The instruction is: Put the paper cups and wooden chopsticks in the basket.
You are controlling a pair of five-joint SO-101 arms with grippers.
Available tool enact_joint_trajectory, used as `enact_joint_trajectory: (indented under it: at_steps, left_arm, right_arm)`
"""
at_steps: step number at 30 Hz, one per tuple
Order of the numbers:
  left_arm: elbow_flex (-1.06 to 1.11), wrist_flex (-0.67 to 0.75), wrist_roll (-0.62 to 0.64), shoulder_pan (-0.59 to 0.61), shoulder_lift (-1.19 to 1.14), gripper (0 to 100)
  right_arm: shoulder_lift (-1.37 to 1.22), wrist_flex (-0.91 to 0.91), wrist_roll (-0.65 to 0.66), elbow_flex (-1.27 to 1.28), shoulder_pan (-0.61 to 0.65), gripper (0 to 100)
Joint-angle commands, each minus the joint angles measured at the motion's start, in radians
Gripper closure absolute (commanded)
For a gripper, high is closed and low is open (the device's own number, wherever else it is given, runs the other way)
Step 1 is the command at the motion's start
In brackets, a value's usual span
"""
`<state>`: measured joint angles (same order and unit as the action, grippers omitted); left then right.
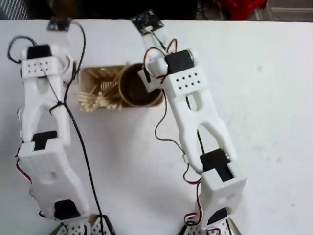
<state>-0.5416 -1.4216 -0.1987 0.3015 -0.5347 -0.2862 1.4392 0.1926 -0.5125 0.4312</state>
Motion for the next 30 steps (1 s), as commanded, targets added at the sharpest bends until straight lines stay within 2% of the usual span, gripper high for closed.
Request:
enact_joint_trajectory:
  at_steps: [1, 4, 8, 10, 13, 22, 30]
  left_arm:
    - [-0.362, -0.207, 0.009, -0.001, 0.013, 80]
    - [-0.586, -0.364, 0.009, -0.001, 0.013, 80]
    - [-0.661, -0.367, 0.012, 0.018, 0.008, 80]
    - [-0.629, -0.365, 0.015, 0.013, 0.002, 80]
    - [-0.557, -0.362, 0.051, 0.004, 0.004, 80]
    - [-0.308, -0.235, 0.054, -0.008, 0.002, 80]
    - [-0.261, -0.207, 0.055, -0.015, 0.002, 80]
  right_arm:
    - [0.01, -0.031, 0.003, -0.006, -0.041, 96.8]
    - [-0.022, 0.007, -0.011, -0.015, -0.044, 98.1]
    - [-0.077, 0.188, -0.031, -0.127, -0.033, 98.4]
    - [-0.099, 0.28, -0.034, -0.241, -0.038, 98.4]
    - [-0.085, 0.292, -0.058, -0.29, -0.048, 98.5]
    - [0.205, 0.295, -0.058, -0.086, 0.027, 98.5]
    - [0.331, 0.3, -0.092, 0.101, 0.036, 98.5]
